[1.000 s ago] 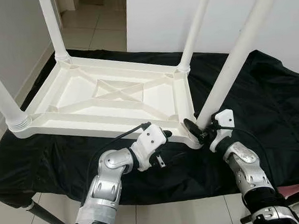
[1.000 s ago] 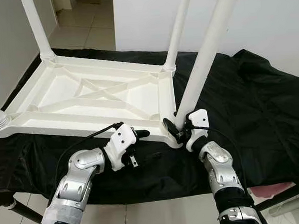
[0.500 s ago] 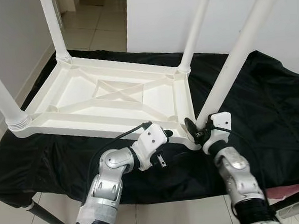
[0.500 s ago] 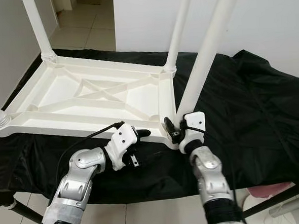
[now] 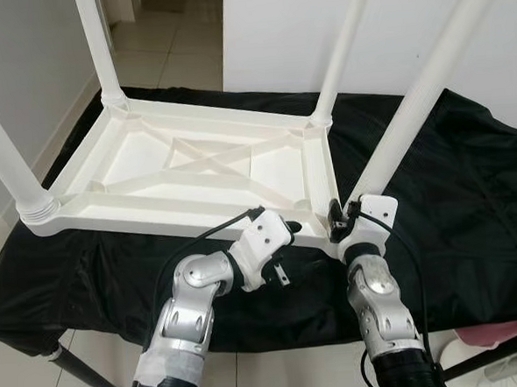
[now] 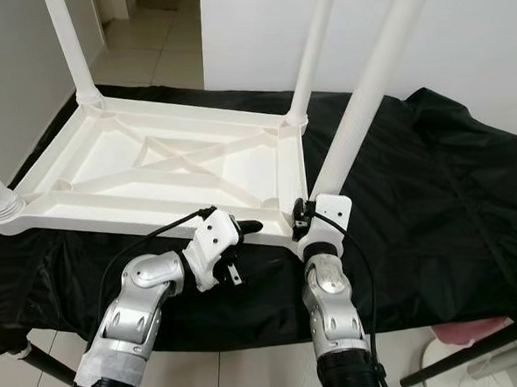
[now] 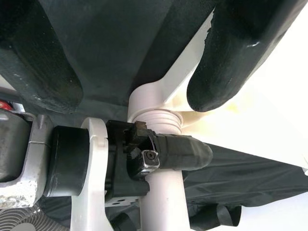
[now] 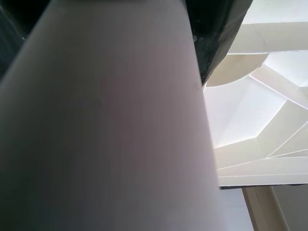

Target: Building children table

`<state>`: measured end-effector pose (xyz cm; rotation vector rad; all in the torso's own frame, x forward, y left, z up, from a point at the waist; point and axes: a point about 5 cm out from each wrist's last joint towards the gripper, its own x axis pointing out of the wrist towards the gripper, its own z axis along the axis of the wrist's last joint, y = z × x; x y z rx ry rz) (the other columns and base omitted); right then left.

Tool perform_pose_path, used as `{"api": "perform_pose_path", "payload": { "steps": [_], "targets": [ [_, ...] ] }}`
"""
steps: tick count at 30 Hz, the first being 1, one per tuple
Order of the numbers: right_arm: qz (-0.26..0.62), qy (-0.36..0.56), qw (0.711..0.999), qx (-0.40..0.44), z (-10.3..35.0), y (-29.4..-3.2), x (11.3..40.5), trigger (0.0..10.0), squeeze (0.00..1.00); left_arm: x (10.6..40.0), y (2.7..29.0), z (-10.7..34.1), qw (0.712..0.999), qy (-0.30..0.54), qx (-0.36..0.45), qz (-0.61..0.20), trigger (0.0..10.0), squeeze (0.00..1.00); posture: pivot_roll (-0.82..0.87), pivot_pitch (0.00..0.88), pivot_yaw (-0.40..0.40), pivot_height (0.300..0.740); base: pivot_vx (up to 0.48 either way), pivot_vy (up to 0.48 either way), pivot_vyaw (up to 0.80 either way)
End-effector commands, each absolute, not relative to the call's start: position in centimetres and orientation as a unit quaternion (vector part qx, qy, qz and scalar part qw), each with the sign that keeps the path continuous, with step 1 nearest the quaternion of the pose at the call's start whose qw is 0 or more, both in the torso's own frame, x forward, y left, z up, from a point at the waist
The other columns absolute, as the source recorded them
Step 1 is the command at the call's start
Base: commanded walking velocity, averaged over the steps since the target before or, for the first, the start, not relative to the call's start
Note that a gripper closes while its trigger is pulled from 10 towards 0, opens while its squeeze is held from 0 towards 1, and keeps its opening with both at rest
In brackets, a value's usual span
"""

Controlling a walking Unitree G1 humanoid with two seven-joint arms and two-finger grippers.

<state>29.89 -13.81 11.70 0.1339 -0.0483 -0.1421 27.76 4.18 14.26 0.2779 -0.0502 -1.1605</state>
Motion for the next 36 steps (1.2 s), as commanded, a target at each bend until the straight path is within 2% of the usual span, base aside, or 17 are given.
{"api": "perform_pose_path", "payload": {
  "steps": [1, 4, 5, 7, 8, 16, 18, 20, 21, 22, 27, 28, 36],
  "targets": [
    [-0.071, 0.005, 0.994, 0.082, 10.3, -13.3, 29.1, 10.0, 0.0, 28.6, 4.1, 14.3, 0.884, -0.032, 0.114, -0.453, 10.0, 0.0, -0.01, 0.0, -0.079, 0.74, 0.0, 0.0, 0.0],
    [-0.061, -0.006, 0.995, 0.074, 10.6, -13.2, 29.1, 10.0, 0.0, 28.6, 4.1, 14.3, 0.884, -0.032, 0.113, -0.453, 10.0, 0.0, -0.01, 0.0, -0.081, 0.74, 0.0, 0.0, 0.0],
    [-0.056, -0.009, 0.996, 0.072, 10.7, -13.1, 29.2, 10.0, 0.15, 28.7, 4.1, 14.4, 0.884, -0.032, 0.113, -0.452, 10.0, 0.0, -0.01, 0.0, -0.08, 0.74, 0.0, 0.0, 0.0],
    [-0.053, -0.011, 0.996, 0.071, 10.7, -13.1, 29.2, 10.0, 0.15, 28.7, 4.2, 14.4, 0.884, -0.033, 0.113, -0.452, 10.0, 0.0, -0.01, 0.0, -0.08, 0.74, 0.0, 0.0, 0.0],
    [-0.047, -0.014, 0.996, 0.072, 10.9, -12.9, 29.3, 10.0, 1.0, 28.7, 4.2, 14.4, 0.885, -0.033, 0.113, -0.451, 10.0, 0.0, 0.0, 0.0, -0.083, 0.74, 0.0, 0.0, 0.0],
    [-0.027, -0.031, 0.996, 0.077, 11.4, -13.1, 29.2, 10.0, 1.0, 28.6, 4.3, 14.4, 0.884, -0.034, 0.114, -0.453, 10.0, 0.0, 0.0, 0.0, -0.082, 0.74, 0.0, 0.0, 0.0],
    [0.002, -0.038, 0.999, 0.034, 11.2, -14.1, 28.7, 10.0, 1.0, 28.5, 4.5, 14.4, 0.882, -0.034, 0.116, -0.455, 10.0, 0.0, 0.0, 0.0, -0.083, 0.74, 0.0, 0.0, 0.0],
    [0.011, -0.038, 0.999, 0.029, 11.1, -14.3, 28.6, 10.0, 1.0, 28.5, 4.5, 14.3, 0.882, -0.034, 0.118, -0.456, 10.0, 0.0, 0.0, 0.0, -0.083, 0.74, 0.0, 0.0, 0.0],
    [0.015, -0.037, 0.999, 0.033, 11.0, -14.5, 28.4, 10.0, 0.96, 28.5, 4.5, 14.3, 0.882, -0.034, 0.119, -0.455, 10.0, 0.0, 0.0, 0.0, -0.083, 0.74, 0.0, 0.0, 0.0],
    [0.022, -0.04, 0.998, 0.034, 11.0, -14.9, 28.2, 10.0, 0.0, 28.5, 4.6, 14.3, 0.881, -0.034, 0.121, -0.455, 10.0, 0.0, 0.0, 0.0, -0.082, 0.74, 0.0, 0.0, 0.0],
    [0.035, -0.047, 0.998, 0.032, 11.0, -15.6, 27.8, 10.0, 0.0, 28.5, 4.6, 14.3, 0.881, -0.034, 0.123, -0.456, 10.0, 0.0, 0.0, 0.0, -0.08, 0.74, 0.0, 0.0, 0.0],
    [0.06, -0.057, 0.996, 0.027, 11.0, -16.4, 27.5, 10.0, 0.0, 28.3, 4.7, 14.3, 0.878, -0.034, 0.124, -0.46, 10.0, 0.0, -0.01, 0.0, -0.077, 0.74, 0.0, 0.0, 0.0],
    [0.11, -0.067, 0.992, 0.009, 10.9, -17.6, 27.8, 10.0, 0.0, 28.0, 4.6, 14.2, 0.872, -0.03, 0.125, -0.472, 10.0, 0.0, -0.01, 0.0, -0.071, 0.74, 0.0, 0.0, 0.0]
  ]
}}
